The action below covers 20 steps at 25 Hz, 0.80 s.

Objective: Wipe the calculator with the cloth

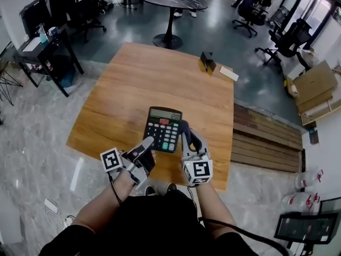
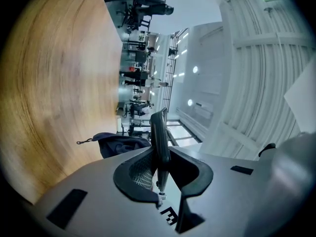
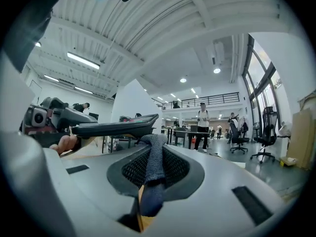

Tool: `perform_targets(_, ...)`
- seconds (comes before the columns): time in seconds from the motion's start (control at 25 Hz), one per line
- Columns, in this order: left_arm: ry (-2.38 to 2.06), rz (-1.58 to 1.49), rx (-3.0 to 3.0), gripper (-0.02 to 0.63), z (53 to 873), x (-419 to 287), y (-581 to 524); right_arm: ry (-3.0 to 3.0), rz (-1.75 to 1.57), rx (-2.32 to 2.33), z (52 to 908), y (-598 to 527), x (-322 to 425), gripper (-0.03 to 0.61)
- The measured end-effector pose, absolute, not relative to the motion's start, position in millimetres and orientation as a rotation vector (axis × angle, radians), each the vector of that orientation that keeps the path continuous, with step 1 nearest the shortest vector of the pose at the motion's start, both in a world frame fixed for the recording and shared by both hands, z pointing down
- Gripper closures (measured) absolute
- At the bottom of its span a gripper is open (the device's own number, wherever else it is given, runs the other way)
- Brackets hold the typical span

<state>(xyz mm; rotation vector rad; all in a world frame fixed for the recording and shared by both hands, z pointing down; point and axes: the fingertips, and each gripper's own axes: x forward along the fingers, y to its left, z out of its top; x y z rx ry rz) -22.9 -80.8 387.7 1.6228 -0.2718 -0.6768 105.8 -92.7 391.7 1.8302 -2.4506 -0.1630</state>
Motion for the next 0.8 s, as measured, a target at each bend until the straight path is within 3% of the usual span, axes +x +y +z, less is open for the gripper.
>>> perform_targets(0.28,-0.250,-0.658,1.602,0.548,392.2,-24.4,-80.2,-2.427,-0.206,1.817,391.9,-110.2,105.5,0.526)
perform_targets(0.8,-0.208,-0.679,1.568,0.548,382.9,-18.8,-85.6,-2.630,-0.231,1.525,407.0,-100.2,8.3,0.526)
